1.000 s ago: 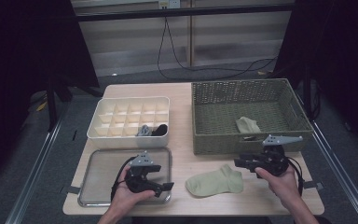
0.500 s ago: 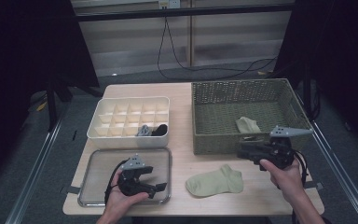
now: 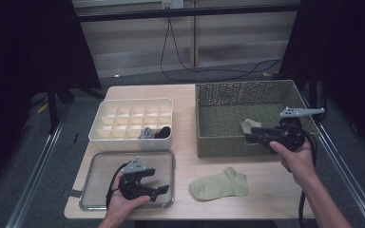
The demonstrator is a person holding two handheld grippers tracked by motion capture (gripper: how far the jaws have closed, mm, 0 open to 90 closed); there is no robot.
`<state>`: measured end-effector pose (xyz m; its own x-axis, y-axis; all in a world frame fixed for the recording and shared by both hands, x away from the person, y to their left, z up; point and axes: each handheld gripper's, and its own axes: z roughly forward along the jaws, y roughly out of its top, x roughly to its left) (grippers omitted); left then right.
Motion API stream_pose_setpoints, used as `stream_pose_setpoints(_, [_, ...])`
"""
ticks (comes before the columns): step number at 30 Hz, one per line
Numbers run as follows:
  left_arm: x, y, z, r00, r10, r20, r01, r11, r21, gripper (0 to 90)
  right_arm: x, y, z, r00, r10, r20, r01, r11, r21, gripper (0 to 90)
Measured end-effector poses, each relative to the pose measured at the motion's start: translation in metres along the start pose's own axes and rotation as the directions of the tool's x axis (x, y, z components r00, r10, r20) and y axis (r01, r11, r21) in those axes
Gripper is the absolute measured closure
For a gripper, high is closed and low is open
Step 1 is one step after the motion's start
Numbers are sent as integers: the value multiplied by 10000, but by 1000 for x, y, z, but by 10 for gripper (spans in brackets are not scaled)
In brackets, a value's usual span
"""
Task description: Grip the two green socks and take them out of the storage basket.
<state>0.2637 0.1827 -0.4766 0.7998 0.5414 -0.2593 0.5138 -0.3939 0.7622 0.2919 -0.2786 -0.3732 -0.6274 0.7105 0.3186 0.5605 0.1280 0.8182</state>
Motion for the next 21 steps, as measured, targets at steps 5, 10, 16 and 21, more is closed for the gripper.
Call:
stream_pose_setpoints(5, [2,-1,-2,9999,-80,-104,79,9999,-69,129,-12,10,2,9993,110,351,-116,9998,163,541])
stream_pose_setpoints(10, [2,-1,-1,9999,-53,-91,53,10000,-57,130,-27,18,3,9962,300,824,-337,9985,434,553])
stream_pose_setpoints(16, [2,0,-2,10000,-27,-47,27,10000,-72,119,-43,26,7,9950,366,927,-438,9961,772,553])
stream_pose_setpoints(21, [3,0,-3,9999,-22,-126,20,9999,-130,106,-54,33,12,9915,376,1248,-528,9912,1211,551])
